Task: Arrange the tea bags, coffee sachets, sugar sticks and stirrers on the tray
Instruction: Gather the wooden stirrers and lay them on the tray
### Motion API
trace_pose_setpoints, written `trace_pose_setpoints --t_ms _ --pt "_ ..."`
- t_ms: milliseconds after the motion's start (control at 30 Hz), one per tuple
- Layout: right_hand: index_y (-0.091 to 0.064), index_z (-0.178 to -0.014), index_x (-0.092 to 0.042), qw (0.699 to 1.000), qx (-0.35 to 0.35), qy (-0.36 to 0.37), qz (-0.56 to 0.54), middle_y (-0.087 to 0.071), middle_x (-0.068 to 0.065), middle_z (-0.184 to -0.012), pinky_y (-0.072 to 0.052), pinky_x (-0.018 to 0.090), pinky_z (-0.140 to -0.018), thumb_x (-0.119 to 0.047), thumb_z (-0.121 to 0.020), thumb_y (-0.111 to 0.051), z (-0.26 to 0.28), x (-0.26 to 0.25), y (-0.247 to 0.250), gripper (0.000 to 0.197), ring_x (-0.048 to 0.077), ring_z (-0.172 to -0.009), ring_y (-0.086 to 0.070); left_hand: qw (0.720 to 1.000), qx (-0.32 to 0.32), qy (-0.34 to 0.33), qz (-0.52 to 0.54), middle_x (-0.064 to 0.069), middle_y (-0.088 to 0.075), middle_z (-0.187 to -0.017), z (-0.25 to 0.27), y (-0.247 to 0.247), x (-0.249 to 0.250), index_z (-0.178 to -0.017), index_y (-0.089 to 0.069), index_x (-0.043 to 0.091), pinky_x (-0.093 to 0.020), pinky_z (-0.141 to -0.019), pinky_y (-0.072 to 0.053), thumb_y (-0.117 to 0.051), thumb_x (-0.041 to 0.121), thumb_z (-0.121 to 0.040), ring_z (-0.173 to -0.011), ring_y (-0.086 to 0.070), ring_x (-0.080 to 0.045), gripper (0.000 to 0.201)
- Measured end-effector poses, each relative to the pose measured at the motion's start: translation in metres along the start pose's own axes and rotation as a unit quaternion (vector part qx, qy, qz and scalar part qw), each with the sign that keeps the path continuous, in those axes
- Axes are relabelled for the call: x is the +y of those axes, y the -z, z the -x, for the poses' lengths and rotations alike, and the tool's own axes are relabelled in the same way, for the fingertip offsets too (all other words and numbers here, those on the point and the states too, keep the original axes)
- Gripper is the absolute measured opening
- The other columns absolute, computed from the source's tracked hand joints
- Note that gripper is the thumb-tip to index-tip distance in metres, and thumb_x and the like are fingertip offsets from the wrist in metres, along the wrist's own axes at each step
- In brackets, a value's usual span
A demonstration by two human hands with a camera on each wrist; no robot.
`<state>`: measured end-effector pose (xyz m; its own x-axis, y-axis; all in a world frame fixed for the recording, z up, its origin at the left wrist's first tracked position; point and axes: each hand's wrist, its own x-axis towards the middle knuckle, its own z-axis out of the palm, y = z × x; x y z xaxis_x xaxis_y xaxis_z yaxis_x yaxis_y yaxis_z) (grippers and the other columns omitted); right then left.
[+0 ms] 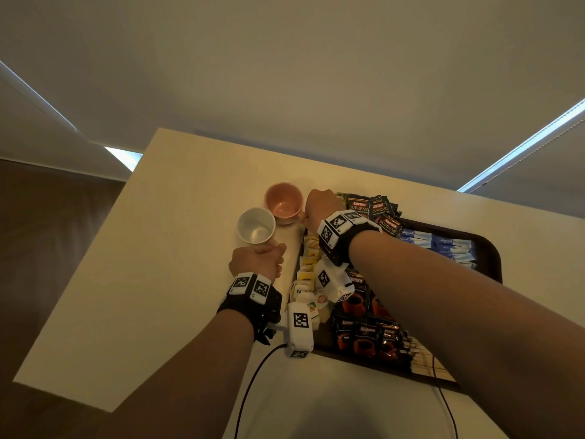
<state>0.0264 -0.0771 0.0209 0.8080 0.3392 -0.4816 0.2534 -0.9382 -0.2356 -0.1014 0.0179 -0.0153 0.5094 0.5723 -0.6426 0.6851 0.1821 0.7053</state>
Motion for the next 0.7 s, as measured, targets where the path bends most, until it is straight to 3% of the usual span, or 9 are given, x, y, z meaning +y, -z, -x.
trace_pose_setpoints --t_ms 267,333,433,533,700 --pt "-0.059 -0.116 -0.002 1.0 -0.001 0.007 0.006 -0.064 0.018 -0.121 -0.042 0.031 -0.073 -0.021 -0.099 -0.053 0.002 0.005 0.0 0.026 0.034 -0.11 -0.062 0.999 -0.013 -0.002 -0.033 -0.002 -0.064 -0.054 0.014 -0.011 -0.007 -0.072 -0.075 0.013 -0.022 -0.045 -0.047 -0.083 0.023 -0.08 -0.039 -0.05 -0.011 0.015" --pt "-0.058 -0.116 -0.002 1.0 0.0 0.011 0.001 -0.064 0.018 -0.121 -0.041 0.032 -0.072 -0.022 -0.1 -0.052 0.002 0.006 0.0 0.027 0.034 -0.11 -0.062 0.999 -0.005 -0.017 -0.047 -0.001 -0.065 -0.054 0.018 -0.012 -0.01 -0.072 -0.077 0.016 -0.023 -0.054 -0.055 -0.083 0.029 -0.079 -0.042 -0.052 -0.011 0.016" --pt "-0.058 -0.117 -0.002 1.0 -0.001 0.017 -0.002 -0.063 0.018 -0.121 -0.041 0.031 -0.072 -0.023 -0.1 -0.053 0.004 0.007 0.0 0.028 0.034 -0.11 -0.062 0.998 -0.008 -0.033 -0.057 0.0 -0.069 -0.056 0.02 -0.012 -0.014 -0.075 -0.081 0.02 -0.036 -0.077 -0.061 -0.084 0.037 -0.076 -0.051 -0.058 -0.014 0.017" --pt "-0.059 -0.116 -0.002 1.0 -0.001 0.02 -0.006 -0.064 0.017 -0.12 -0.041 0.031 -0.071 -0.023 -0.099 -0.054 0.005 0.007 0.002 0.027 0.033 -0.109 -0.063 0.997 -0.02 -0.035 -0.06 -0.001 -0.069 -0.057 0.024 -0.013 -0.014 -0.071 -0.08 0.021 -0.042 -0.08 -0.061 -0.082 0.037 -0.076 -0.052 -0.059 -0.014 0.017" --pt "-0.059 -0.114 -0.002 0.999 -0.014 0.026 -0.023 -0.065 0.016 -0.117 -0.042 0.029 -0.071 -0.017 -0.096 -0.058 0.007 0.006 -0.001 0.024 0.032 -0.105 -0.064 0.997 -0.009 -0.033 -0.068 0.002 -0.069 -0.058 0.025 -0.011 -0.012 -0.077 -0.081 0.021 -0.034 -0.084 -0.059 -0.08 0.036 -0.077 -0.058 -0.061 -0.013 0.015"
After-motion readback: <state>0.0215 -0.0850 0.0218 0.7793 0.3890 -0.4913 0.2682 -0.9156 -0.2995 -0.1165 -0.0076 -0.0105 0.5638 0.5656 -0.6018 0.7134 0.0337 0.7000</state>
